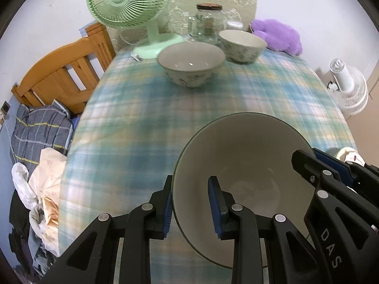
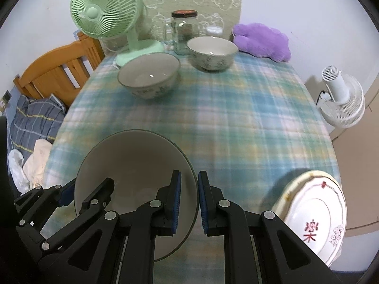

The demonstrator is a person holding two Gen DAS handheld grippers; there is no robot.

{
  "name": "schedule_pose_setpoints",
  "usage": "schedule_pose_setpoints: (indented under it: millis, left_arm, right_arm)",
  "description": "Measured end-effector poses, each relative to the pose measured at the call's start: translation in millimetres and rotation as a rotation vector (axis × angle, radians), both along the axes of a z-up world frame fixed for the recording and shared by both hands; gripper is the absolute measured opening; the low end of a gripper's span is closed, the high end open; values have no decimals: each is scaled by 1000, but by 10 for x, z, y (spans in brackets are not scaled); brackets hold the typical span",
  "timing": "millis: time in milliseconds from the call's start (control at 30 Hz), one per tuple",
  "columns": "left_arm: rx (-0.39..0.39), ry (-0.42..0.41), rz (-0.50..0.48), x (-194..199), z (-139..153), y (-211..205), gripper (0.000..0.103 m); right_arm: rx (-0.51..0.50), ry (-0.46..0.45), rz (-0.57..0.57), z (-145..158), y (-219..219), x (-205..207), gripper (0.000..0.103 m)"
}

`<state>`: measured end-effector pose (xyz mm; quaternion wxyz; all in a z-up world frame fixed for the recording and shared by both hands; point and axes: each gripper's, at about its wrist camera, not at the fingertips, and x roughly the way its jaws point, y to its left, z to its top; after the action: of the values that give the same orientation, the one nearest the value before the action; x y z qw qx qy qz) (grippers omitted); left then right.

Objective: Organize plates and bowls

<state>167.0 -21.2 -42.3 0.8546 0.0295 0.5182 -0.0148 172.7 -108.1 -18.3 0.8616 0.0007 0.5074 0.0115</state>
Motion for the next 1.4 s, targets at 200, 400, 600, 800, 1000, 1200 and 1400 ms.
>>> schedule_pose_setpoints:
  millis: [200,400,600,800,1000,1200,1400]
  left_arm:
    - [-17,45,1,-88,-171,-140,26]
    - [33,39,-46,-155,-250,-249,26]
    - [8,48,-54,-151,-258,-232,33]
    - [-3,59,-62,-156,-259,-256,60]
    - [-12,20,-67,-144,-77,-277,81]
    - [-40,-33,-87,-38,144,-266,86]
    - [-61,-79,-92,236,334,-166,85]
  right_arm:
    - [-28,38,-3,-121,-150,-90,18]
    - [-33,45,-11,-316,-219,-185,18]
    - [-24,52,-19,-319,-224,-177,21]
    - [-16,76,1,-349,-225,-141,36]
    - [-4,35,-2,-194,-267,-174,67]
    - [7,-38,-26,79,-300,-136,67]
    - [19,-48,-71,275,-257,71,67]
